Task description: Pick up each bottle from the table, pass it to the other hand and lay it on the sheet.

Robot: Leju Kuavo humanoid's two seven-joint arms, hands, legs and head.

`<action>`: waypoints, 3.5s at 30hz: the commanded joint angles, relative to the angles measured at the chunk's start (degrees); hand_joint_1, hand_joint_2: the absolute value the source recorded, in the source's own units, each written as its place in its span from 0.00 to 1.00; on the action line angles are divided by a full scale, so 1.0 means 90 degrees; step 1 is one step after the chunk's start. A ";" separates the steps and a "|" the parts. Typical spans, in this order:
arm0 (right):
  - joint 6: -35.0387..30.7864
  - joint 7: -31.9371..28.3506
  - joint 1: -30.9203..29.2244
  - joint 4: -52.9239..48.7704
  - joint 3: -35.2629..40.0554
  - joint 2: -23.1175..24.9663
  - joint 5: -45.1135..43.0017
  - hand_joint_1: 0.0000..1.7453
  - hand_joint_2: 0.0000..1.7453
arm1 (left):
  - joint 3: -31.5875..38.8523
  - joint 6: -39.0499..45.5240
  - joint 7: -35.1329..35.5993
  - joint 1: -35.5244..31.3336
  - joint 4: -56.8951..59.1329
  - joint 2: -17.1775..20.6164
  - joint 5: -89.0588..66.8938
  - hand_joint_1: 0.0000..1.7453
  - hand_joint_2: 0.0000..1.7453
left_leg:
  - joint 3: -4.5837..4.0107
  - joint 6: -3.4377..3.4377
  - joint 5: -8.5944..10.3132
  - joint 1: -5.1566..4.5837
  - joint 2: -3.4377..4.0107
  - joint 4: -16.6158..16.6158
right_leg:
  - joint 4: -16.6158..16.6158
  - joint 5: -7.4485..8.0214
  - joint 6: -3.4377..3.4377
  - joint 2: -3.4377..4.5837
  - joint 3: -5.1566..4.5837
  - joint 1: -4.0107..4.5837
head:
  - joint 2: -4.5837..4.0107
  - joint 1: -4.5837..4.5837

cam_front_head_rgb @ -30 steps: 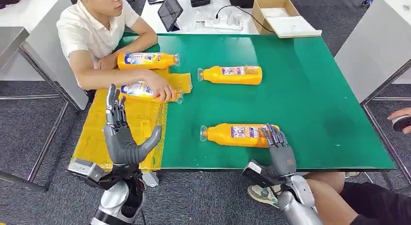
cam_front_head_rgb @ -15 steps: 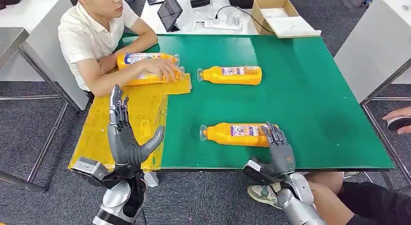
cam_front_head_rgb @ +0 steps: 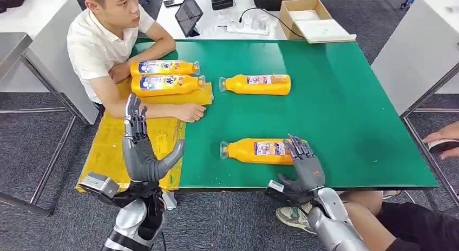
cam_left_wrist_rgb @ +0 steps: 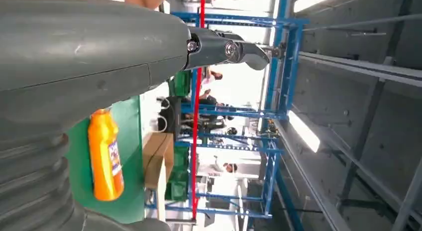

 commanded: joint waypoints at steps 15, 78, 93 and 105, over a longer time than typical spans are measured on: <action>0.0389 0.1077 -0.0555 0.1444 0.1036 -0.0259 0.1306 0.00 1.00 | -0.0176 -0.0433 0.0781 -0.0396 0.0827 0.0016 0.0610 0.00 1.00 | 0.0065 -0.0012 -0.0006 0.0004 0.0007 -0.0004 | -0.0010 0.0001 -0.0008 0.0008 0.0058 0.0005 | 0.0000 0.0000; 0.0953 -0.1528 -0.0448 0.0070 -0.1712 0.0720 -0.2592 1.00 1.00 | 0.0240 0.0609 0.0706 -0.0149 0.0815 -0.0033 0.0530 0.00 1.00 | 0.0109 0.0027 -0.0032 0.0010 -0.0002 -0.0010 | -0.0061 -0.0020 0.0039 0.0017 0.0148 0.0008 | 0.0000 0.0002; 0.0253 -0.1969 0.0657 -0.3123 -0.0560 0.1297 -0.4262 1.00 1.00 | -0.0446 -0.0040 0.1207 -0.0051 0.1628 0.0131 0.0552 0.00 1.00 | 0.0020 0.0026 -0.0033 0.0004 -0.0006 -0.0009 | -0.0045 -0.0028 0.0039 0.0009 0.0060 -0.0003 | 0.0000 0.0002; 0.0504 -0.1936 0.0355 -0.2048 0.0600 0.1509 -0.3713 1.00 1.00 | -0.0788 -0.1010 0.1362 -0.0124 0.1579 0.0190 0.0339 0.00 1.00 | 0.0006 0.0026 -0.0033 0.0008 0.0000 -0.0007 | -0.0046 -0.0023 0.0041 0.0015 0.0045 0.0002 | 0.0000 0.0000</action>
